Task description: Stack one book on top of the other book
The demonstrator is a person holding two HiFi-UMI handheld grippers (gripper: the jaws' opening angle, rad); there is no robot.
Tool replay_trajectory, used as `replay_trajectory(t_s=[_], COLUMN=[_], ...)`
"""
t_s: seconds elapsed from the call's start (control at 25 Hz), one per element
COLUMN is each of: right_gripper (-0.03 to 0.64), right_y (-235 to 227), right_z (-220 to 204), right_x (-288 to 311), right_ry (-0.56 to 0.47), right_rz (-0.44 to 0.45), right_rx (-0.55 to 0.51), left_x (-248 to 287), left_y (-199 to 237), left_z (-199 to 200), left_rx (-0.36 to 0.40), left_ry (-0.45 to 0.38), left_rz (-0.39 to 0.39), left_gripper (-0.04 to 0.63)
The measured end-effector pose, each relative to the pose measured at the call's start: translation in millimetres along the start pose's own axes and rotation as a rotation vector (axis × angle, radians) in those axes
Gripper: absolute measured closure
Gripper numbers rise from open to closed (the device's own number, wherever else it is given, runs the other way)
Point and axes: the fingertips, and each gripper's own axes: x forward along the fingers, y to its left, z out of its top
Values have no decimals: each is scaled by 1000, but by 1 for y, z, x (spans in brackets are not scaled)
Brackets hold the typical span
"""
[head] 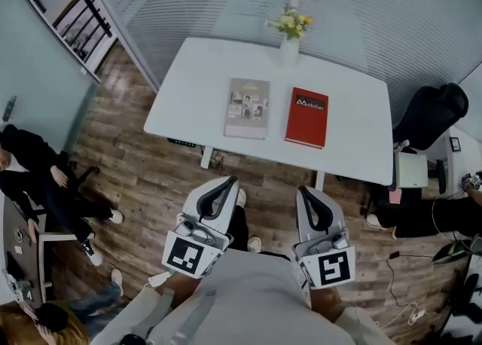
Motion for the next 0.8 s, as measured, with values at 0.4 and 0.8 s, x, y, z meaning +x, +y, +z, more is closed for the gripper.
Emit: replay_trajectory(t_s=[0.4,0.8], right_gripper=[612,612], right_y=[-28,-57], right_z=[5,14], right_x=[101,206], right_ry=[11,16], right_rz=[10,3], right_rx=[18,23], left_x=[68,134], left_y=[76,161], left_z=[-6,-13], left_rx=[-11,-30], left_ry=[0,20], left_rz=[-14,-22], left_gripper=[597,597])
